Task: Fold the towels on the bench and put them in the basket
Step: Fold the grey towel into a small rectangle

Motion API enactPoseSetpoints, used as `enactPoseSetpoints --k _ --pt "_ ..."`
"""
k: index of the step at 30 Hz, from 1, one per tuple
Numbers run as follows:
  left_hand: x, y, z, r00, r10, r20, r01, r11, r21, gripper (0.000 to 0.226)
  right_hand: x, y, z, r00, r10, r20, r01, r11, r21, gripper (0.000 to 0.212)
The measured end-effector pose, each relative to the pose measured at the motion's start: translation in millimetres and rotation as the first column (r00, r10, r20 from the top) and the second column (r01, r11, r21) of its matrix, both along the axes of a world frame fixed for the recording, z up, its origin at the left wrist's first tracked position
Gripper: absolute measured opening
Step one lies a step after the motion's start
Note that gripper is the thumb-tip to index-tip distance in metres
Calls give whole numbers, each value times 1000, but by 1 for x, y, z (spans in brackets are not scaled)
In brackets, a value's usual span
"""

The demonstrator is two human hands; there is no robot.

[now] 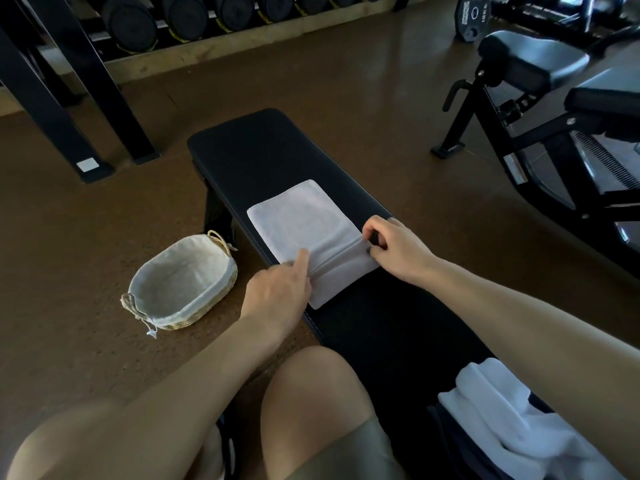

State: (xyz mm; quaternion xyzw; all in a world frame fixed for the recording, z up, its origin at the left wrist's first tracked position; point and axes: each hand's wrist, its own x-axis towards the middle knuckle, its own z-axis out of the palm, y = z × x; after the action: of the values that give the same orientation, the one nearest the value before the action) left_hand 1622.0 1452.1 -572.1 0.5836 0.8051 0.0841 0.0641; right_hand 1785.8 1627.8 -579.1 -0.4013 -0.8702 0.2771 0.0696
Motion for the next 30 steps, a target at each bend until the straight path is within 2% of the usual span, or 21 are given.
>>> enactPoseSetpoints --k 2,4,6,7,9,11,13,16,18,23,25,27,30 --pt "1 2 -1 969 -165 -186 176 983 48 39 -2 -4 -3 999 30 -35 -25 990 139 20" --pt "4 6 -4 890 -357 -283 382 923 38 55 -5 -9 -8 991 135 -19 -123 947 295 21" --pt "6 8 -3 807 -472 -355 502 865 -9 48 -7 -9 -16 960 274 52 -268 852 450 21" --pt "6 9 -1 791 -488 -369 512 858 -35 41 -7 -8 -19 945 318 78 -313 806 503 23" --pt "6 8 -1 812 -466 -352 483 875 -45 36 -7 -6 -19 927 361 99 -357 774 523 26" --pt "7 7 -2 850 -430 -303 443 896 -28 30 -3 -4 -16 920 372 121 -381 783 492 30" --pt "10 5 -4 882 -384 -271 398 918 -6 26 1 -4 -9 907 383 175 -421 799 431 42" --pt "15 3 -10 907 -352 -233 361 932 -2 40 7 -1 -1 875 417 248 -479 825 301 58" --pt "15 2 -15 910 -344 -230 349 937 -22 39 8 0 4 864 422 274 -486 842 235 68" --pt "11 -1 -11 944 -274 -184 282 959 19 34 -2 7 12 879 413 238 -457 872 177 56" --pt "7 -1 -5 979 -201 -42 204 975 93 25 -6 12 14 903 382 195 -409 904 121 48" --pt "-4 1 1 983 -80 168 55 987 148 17 -10 18 17 948 300 107 -300 954 -18 38" --pt "-24 5 5 896 34 443 -109 983 146 12 -21 31 23 988 151 16 -143 961 -236 20"
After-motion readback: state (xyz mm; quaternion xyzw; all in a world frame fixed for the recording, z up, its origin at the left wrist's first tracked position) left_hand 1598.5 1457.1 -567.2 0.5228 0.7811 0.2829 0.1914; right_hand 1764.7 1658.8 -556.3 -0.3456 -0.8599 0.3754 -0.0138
